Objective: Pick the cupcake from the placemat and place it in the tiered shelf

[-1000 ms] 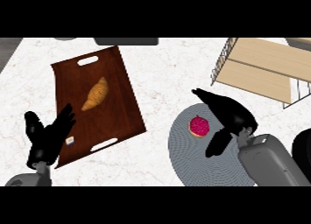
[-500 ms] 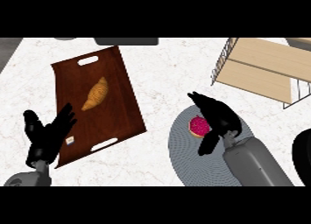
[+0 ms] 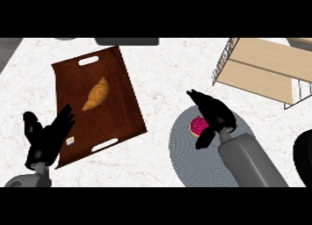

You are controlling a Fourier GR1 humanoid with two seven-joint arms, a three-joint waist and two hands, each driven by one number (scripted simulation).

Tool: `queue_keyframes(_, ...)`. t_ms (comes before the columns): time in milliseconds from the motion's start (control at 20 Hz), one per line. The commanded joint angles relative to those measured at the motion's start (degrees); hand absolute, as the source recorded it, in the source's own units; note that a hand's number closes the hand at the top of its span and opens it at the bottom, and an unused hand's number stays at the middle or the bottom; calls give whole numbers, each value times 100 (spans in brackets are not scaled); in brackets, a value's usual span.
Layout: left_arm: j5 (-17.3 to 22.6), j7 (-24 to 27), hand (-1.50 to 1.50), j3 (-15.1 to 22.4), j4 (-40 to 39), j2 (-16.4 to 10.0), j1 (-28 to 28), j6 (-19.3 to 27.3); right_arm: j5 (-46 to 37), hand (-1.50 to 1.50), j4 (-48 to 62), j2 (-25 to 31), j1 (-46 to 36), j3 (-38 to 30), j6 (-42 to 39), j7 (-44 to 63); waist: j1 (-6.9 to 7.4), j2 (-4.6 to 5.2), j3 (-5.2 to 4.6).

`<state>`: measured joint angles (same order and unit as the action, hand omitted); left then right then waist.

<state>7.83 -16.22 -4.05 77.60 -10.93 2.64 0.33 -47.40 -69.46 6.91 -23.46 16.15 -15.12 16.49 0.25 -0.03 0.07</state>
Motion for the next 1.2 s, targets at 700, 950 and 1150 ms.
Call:
queue_keyframes(700,53,276,0,-456,-740,-110,434,-294,-395,150,374,-131,374,351,-233,-1513,-64,1,-10)
queue_keyframes(950,-75,-84,0,-115,-14,158,98,-134,-353,150,568,-540,127,-254,148,-777,-21,3,-7)
queue_keyframes(1150,-118,72,0,-156,-8,62,-205,-179,15,150,406,-681,228,-991,772,780,-65,-21,-11)
